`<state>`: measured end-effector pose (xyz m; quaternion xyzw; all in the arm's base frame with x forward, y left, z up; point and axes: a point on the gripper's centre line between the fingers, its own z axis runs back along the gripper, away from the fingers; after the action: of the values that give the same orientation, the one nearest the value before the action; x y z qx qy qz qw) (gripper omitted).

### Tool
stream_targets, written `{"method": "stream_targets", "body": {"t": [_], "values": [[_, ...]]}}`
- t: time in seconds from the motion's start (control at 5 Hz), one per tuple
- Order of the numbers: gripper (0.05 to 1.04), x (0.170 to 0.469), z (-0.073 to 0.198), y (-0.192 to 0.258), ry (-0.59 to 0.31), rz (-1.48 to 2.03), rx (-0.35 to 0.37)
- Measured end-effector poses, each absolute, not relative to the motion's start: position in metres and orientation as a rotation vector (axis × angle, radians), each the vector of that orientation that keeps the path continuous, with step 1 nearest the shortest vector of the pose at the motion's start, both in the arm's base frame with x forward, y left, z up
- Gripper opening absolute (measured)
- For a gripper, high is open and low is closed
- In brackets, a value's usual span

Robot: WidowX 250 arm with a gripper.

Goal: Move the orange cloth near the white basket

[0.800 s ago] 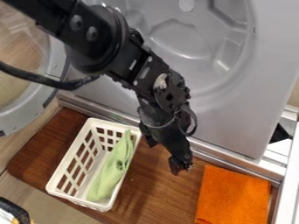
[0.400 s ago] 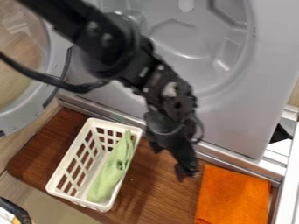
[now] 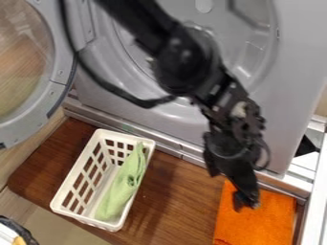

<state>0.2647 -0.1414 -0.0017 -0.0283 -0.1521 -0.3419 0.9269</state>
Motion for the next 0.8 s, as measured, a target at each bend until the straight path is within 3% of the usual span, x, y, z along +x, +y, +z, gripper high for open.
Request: {"method": "stream_targets", "body": {"t": [0.2,0.8], "values": [[0.999,0.271,-0.021,-0.164,-0.323,-0.755,-0.091],[0.999,0.275,-0.056,-0.197,-0.333,-0.859,-0.07]]}}
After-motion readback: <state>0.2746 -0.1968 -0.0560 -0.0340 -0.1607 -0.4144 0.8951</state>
